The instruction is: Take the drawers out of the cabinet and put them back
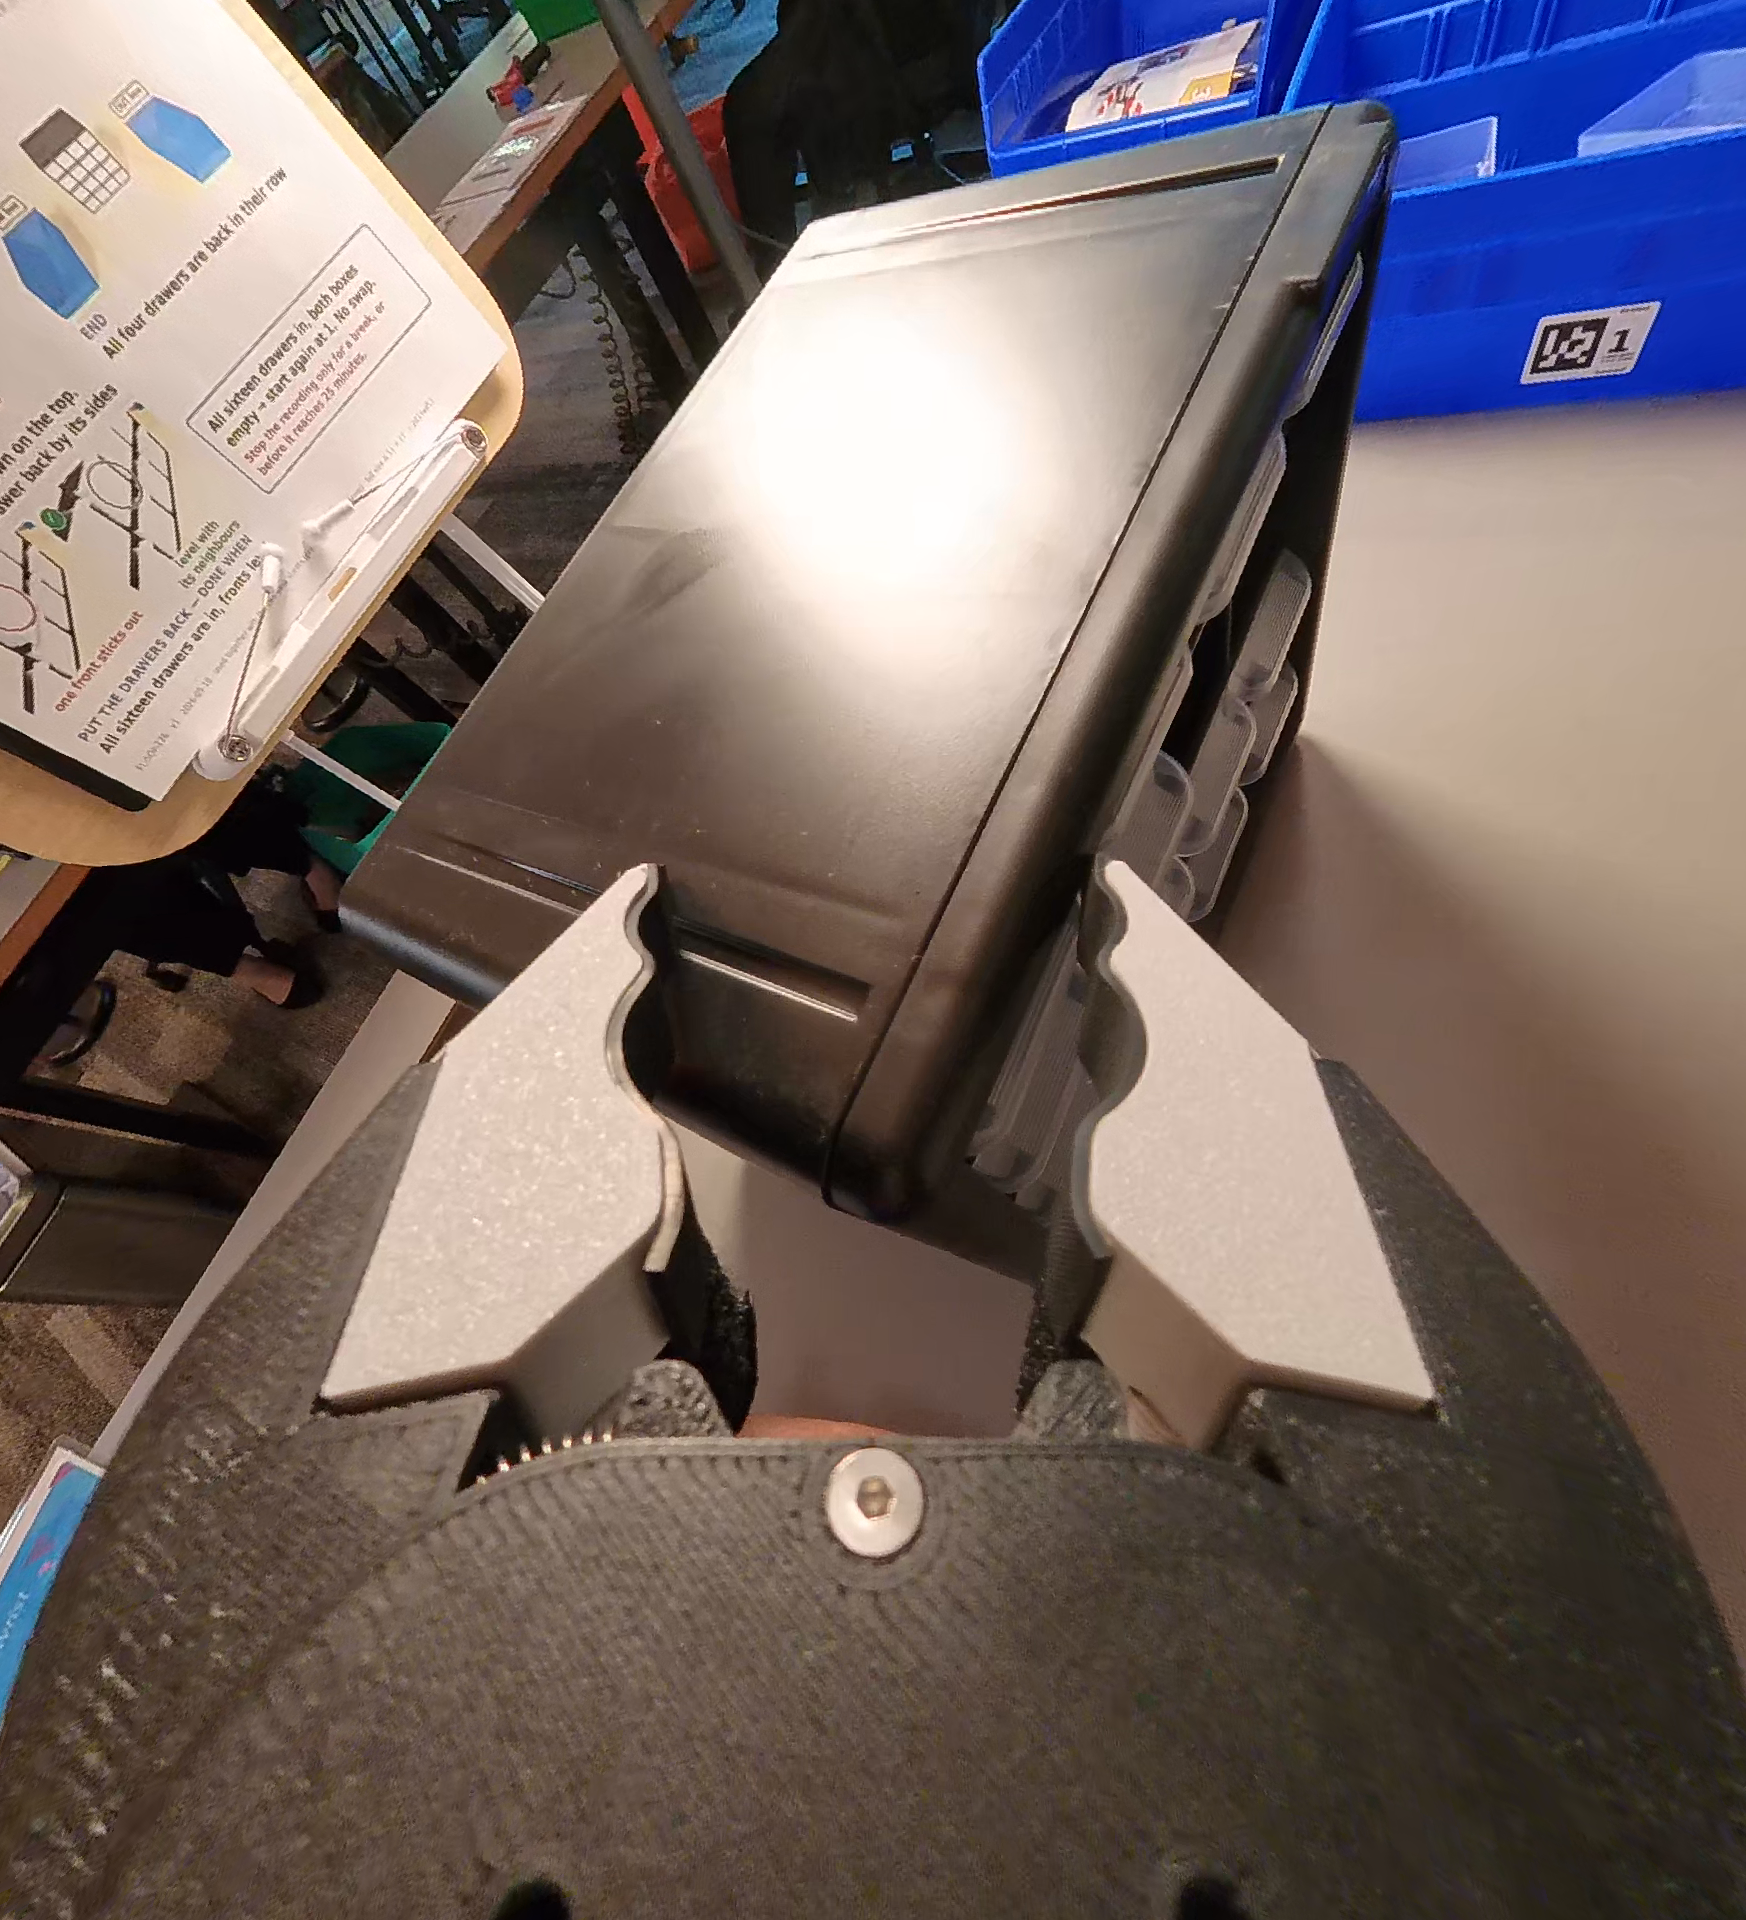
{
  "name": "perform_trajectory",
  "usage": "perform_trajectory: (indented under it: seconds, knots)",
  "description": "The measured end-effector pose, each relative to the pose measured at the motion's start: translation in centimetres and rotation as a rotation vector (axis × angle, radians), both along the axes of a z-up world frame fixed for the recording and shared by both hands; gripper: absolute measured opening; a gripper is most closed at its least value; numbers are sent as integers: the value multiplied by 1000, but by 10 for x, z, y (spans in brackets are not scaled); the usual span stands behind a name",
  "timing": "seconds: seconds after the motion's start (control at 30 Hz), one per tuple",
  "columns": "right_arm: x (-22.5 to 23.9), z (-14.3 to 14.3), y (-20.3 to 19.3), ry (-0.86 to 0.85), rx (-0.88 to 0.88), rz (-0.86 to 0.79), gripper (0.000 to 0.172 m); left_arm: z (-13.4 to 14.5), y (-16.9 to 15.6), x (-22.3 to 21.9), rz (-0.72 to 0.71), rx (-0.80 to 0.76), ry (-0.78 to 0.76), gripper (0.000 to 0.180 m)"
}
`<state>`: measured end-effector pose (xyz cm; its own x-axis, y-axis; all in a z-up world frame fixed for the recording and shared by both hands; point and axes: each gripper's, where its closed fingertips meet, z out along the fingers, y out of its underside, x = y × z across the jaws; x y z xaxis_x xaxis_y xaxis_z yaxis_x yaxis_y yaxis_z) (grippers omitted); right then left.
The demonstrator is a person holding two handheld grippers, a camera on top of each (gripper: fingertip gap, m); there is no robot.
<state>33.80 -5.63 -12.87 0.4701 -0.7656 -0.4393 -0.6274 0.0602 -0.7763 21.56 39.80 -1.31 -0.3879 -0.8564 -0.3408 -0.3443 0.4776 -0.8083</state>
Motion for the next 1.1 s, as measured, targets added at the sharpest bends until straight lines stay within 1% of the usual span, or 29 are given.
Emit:
perform_trajectory:
  seconds: [0.2,0.3,0.33,0.4,0.5,0.67,0.73,0.83,0.93,1.0,1.1]
  knots:
    - [-7,10,-12,-78,-241,110,64,0,0,0,3,4,1,78]
    - [13,20,-39,-171,-452,80,60,0,0,0,3,5,1,78]
    - [22,17,-50,-180,-546,80,59,0,0,0,3,5,1,79]
    - [37,0,-72,-142,-720,110,57,0,0,0,5,7,1,81]
    - [53,-18,-87,-98,-864,149,55,0,0,0,6,11,2,78]
    - [51,-44,-59,-49,-942,298,56,0,0,0,7,12,1,78]
    - [54,-49,-44,-55,-932,315,55,0,0,0,6,11,1,78]
    - [67,-43,-23,-77,-832,281,54,0,0,0,6,12,2,78]
    - [77,-47,-18,-53,-809,255,54,0,0,0,6,11,1,78]
    - [80,-39,-24,-85,-827,232,54,0,0,0,6,10,0,78]
    - [87,-21,-47,-111,-885,182,54,0,0,0,1,11,1,78]
